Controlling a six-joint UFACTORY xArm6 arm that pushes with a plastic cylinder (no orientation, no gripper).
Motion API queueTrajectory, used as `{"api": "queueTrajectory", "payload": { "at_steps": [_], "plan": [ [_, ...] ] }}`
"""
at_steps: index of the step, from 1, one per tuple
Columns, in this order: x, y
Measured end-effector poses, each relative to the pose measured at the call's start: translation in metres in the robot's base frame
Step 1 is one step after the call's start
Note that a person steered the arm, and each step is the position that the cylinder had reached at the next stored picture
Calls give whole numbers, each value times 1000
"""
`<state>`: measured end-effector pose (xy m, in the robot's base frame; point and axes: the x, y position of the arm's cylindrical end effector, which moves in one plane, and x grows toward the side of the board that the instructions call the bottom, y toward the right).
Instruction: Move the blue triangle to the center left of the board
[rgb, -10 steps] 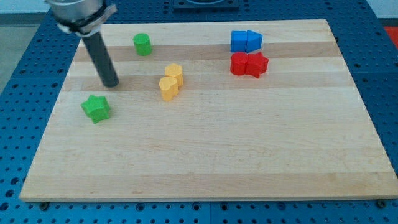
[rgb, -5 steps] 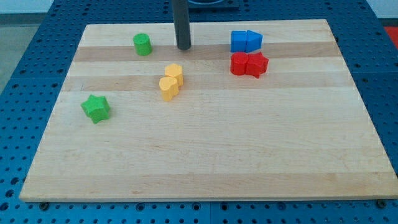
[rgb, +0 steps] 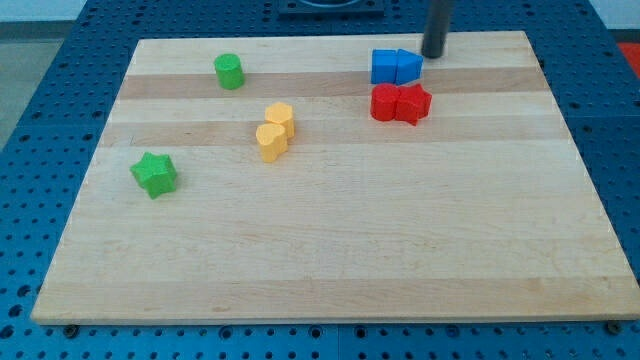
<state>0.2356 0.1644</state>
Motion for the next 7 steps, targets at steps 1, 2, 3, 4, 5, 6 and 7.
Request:
{"api": "queueTrajectory", "payload": {
  "at_steps": [1, 2, 3, 4, 5, 6, 7],
  "plan": [
    [3, 14],
    [12, 10],
    [24, -6],
    [36, -32],
    [41, -60],
    [41, -85],
    [48, -104]
  ]
}}
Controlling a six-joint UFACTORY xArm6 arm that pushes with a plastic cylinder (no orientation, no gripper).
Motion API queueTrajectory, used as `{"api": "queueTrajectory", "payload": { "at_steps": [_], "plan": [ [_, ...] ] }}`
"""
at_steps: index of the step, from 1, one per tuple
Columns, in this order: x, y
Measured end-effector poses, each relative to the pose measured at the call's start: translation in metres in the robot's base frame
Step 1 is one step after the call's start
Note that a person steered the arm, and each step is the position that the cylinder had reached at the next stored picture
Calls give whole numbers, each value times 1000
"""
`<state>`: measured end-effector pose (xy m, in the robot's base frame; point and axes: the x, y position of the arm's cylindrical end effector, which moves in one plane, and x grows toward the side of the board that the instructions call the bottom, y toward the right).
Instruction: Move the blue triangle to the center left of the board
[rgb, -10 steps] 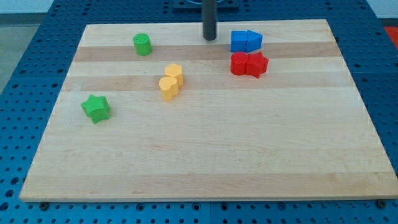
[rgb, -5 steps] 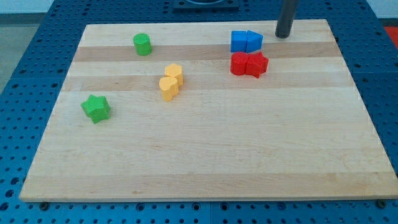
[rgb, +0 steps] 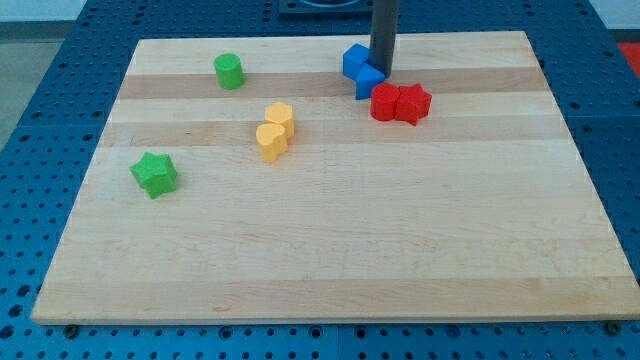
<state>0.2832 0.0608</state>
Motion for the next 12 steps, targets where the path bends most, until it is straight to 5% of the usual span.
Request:
{"api": "queueTrajectory", "payload": {
  "at_steps": [3, 8, 12],
  "plan": [
    [53, -18],
    [65, -155],
    [45, -207]
  ]
}}
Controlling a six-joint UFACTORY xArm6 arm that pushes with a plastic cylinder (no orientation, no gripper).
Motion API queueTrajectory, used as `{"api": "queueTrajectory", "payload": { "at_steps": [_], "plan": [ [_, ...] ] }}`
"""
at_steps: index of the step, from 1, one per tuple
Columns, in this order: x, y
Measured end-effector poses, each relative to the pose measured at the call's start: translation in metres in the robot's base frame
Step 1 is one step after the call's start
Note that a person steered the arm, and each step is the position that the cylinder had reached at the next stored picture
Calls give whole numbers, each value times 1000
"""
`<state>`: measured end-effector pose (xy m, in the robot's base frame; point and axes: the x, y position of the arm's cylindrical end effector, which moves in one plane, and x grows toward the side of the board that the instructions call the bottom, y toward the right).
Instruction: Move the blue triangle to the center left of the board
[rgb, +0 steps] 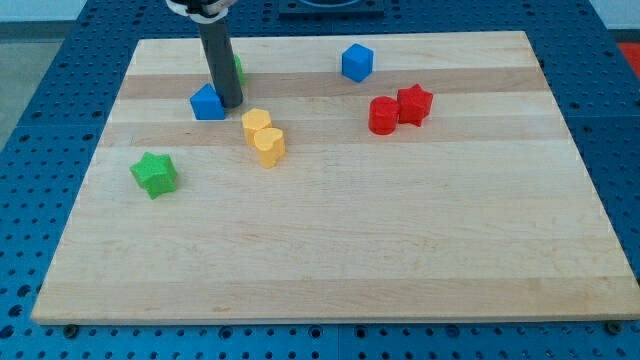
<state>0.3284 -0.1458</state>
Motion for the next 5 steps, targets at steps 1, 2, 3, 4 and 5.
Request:
{"api": "queueTrajectory", "payload": {
  "at_steps": [1, 2, 3, 4, 5],
  "plan": [
    [2, -19],
    [7, -38],
    [6, -56],
    [-3, -72],
    [-3, -87]
  ]
}}
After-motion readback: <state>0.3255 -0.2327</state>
